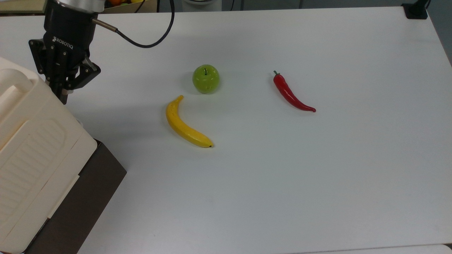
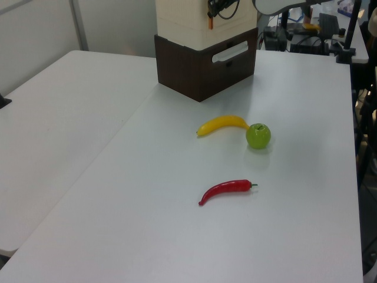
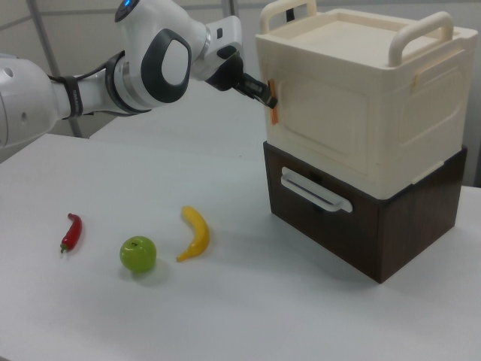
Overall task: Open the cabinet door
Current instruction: 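Pull the door handle outward, swinging the cabinet door open on its hinge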
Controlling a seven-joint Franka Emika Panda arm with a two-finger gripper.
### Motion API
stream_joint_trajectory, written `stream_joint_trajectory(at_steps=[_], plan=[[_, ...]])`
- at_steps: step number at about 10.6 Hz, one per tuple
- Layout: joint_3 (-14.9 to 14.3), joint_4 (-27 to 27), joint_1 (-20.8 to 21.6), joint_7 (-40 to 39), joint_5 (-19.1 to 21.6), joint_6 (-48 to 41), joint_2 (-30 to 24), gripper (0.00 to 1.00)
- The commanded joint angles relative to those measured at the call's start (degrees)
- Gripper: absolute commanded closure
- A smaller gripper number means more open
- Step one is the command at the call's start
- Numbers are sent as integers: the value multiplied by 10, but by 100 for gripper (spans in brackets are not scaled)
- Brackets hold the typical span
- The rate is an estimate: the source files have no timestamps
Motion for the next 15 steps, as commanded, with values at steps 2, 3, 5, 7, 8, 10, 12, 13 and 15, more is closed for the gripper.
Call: stream_joint_trajectory(at_steps=[2, 3, 5, 7, 8, 10, 12, 13, 15], plan=[[5, -9, 13, 10, -8, -91, -38, 91], [5, -9, 21, 10, -7, -101, -42, 91], [5, -8, 23, 11, -3, -124, -47, 79], [5, -7, 23, 12, 13, -144, -53, 40], [5, -5, 23, 11, 25, -158, -55, 23], [5, -3, 23, 11, 37, -182, -67, 0], [6, -1, 23, 10, 41, -182, -87, 0], [6, 9, 23, 10, 42, -182, -92, 0], [5, 36, 22, 10, 40, -181, -92, 0]])
